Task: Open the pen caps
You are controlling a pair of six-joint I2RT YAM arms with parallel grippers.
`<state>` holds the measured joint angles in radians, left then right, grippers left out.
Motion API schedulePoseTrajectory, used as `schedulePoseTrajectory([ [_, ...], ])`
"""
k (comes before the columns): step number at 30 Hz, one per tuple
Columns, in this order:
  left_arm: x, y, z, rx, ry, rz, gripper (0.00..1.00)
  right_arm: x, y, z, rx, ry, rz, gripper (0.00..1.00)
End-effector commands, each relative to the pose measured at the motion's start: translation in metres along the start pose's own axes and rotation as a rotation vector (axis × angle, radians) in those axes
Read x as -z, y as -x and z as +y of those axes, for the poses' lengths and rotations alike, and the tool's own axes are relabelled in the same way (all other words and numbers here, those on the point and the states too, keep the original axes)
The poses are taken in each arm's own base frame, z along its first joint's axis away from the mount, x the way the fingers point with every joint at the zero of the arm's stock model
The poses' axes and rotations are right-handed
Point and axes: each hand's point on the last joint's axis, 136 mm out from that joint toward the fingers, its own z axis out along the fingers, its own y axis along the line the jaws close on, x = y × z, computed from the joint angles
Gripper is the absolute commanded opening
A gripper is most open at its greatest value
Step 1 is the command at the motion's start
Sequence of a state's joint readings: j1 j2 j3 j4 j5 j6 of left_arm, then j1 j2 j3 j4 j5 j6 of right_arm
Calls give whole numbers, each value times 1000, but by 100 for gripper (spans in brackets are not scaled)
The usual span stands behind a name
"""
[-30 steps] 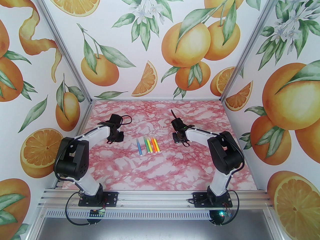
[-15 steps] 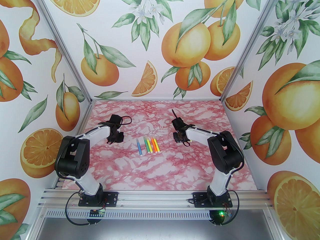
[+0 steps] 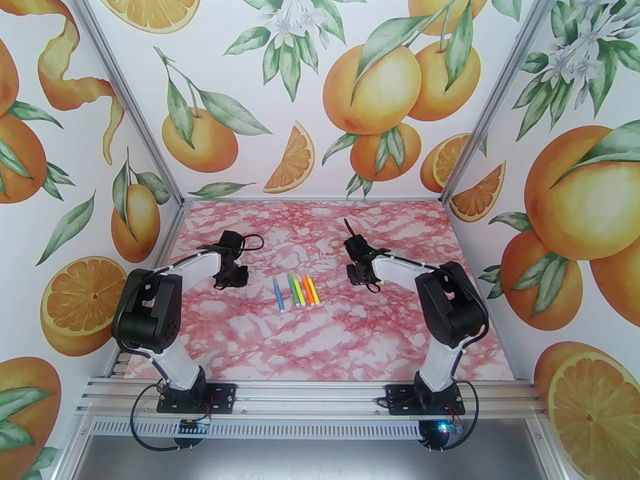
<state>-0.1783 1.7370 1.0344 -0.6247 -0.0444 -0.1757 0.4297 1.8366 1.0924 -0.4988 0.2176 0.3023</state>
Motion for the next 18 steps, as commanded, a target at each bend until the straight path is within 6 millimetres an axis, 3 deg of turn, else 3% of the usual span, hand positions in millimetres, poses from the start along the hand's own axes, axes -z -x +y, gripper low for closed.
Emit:
schedulePoseTrajectory([
  [1,-7,-3,1,-3,-8,12,12,22,3,1,29,26,-42,41],
  [10,-16,-4,-1,4,-32,22,23,51,12,22,99,87,-132,44],
  [18,-22,-7,0,8,-37,33,28,64,13,41,134,159,-175,44],
])
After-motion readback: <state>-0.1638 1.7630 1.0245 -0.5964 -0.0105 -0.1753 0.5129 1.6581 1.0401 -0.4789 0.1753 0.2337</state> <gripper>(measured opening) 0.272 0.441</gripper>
